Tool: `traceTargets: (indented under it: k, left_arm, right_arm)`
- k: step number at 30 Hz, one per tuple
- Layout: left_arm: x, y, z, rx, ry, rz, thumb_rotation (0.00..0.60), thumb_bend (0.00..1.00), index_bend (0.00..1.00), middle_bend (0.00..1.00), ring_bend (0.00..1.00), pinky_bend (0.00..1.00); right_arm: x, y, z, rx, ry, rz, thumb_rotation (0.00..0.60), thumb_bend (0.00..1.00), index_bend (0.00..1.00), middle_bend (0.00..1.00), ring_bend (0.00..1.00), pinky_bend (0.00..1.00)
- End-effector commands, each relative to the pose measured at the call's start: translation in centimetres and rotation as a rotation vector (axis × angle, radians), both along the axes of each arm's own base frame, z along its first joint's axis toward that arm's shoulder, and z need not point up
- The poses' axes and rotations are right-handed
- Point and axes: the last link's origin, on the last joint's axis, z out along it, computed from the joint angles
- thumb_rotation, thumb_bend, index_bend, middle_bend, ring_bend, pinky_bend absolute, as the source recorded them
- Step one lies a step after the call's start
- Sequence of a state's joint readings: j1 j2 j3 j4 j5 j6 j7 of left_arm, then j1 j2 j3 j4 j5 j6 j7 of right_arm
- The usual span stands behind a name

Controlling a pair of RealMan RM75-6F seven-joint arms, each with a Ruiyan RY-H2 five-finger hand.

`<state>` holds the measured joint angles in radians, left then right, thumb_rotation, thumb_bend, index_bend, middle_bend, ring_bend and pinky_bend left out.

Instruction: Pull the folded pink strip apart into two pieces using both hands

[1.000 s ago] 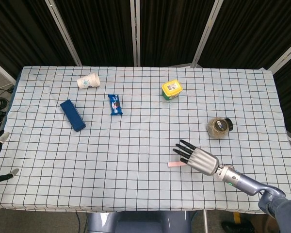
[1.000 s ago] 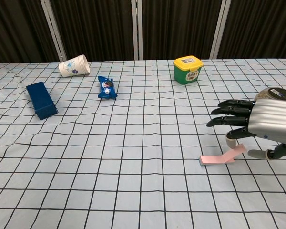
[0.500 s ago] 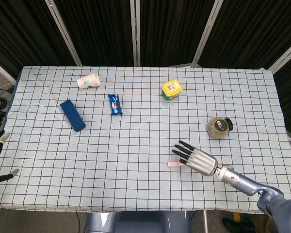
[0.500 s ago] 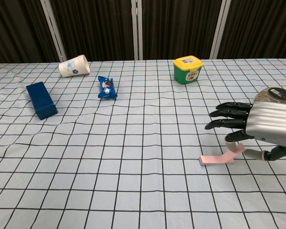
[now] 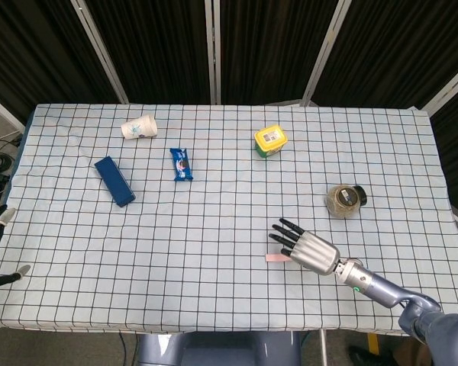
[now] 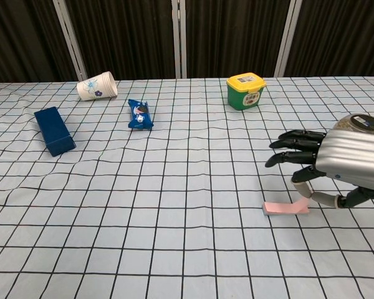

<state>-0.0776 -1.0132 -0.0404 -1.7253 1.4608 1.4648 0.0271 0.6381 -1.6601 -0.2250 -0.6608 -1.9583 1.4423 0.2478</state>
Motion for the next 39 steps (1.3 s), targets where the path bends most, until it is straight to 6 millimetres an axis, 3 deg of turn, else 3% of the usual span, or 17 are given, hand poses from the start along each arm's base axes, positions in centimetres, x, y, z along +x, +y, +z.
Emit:
traceTargets:
  k: [1, 9, 13, 21, 23, 26, 28, 33, 39]
  left_arm:
    - [0.0, 0.0, -0.1, -0.002, 0.000, 0.001, 0.600, 0.00, 0.00, 0.00, 0.00, 0.00]
    - [-0.1, 0.3, -0.4, -0.026, -0.027, 0.004, 0.600, 0.00, 0.00, 0.00, 0.00, 0.00]
    - [-0.1, 1.1, -1.2, -0.058, -0.067, -0.004, 0.600, 0.00, 0.00, 0.00, 0.00, 0.00]
    - [1.1, 3.7, -3.6, -0.138, -0.164, -0.042, 0.600, 0.00, 0.00, 0.00, 0.00, 0.00]
    - [1.7, 4.6, -4.2, -0.165, -0.194, -0.055, 0.600, 0.00, 0.00, 0.00, 0.00, 0.00]
    - [4.5, 6.8, -5.6, -0.222, -0.269, -0.131, 0.600, 0.00, 0.00, 0.00, 0.00, 0.00]
    - [5.5, 7.7, -6.1, -0.250, -0.297, -0.156, 0.600, 0.00, 0.02, 0.00, 0.00, 0.00]
    - [7.6, 9.4, -7.0, -0.311, -0.265, -0.194, 0.600, 0.00, 0.20, 0.00, 0.00, 0.00]
    - [9.8, 10.8, -8.2, -0.391, -0.269, -0.199, 0.600, 0.00, 0.27, 0.00, 0.00, 0.00]
  right_arm:
    - [0.3, 0.0, 0.1, 0.001, -0.018, -0.004, 0.600, 0.42, 0.66, 0.16, 0.00, 0.00]
    - [1.5, -0.4, 0.7, 0.004, -0.096, -0.033, 0.600, 0.41, 0.68, 0.16, 0.00, 0.00]
    - [3.0, -0.8, 1.5, 0.004, -0.144, -0.033, 0.600, 0.42, 0.68, 0.16, 0.00, 0.00]
    - [8.3, -1.6, 3.1, 0.004, -0.278, -0.050, 0.600, 0.42, 0.69, 0.16, 0.00, 0.00]
    - [9.7, -1.9, 3.5, 0.003, -0.303, -0.061, 0.600, 0.42, 0.69, 0.16, 0.00, 0.00]
    - [13.1, -2.6, 4.2, -0.010, -0.359, -0.078, 0.600, 0.42, 0.69, 0.16, 0.00, 0.00]
    - [14.4, -2.6, 4.4, -0.006, -0.368, -0.116, 0.600, 0.42, 0.69, 0.16, 0.00, 0.00]
    - [16.8, -2.8, 4.8, 0.011, -0.396, -0.178, 0.600, 0.42, 0.70, 0.16, 0.00, 0.00]
    - [18.8, -3.0, 4.9, 0.003, -0.401, -0.196, 0.600, 0.42, 0.70, 0.16, 0.00, 0.00]
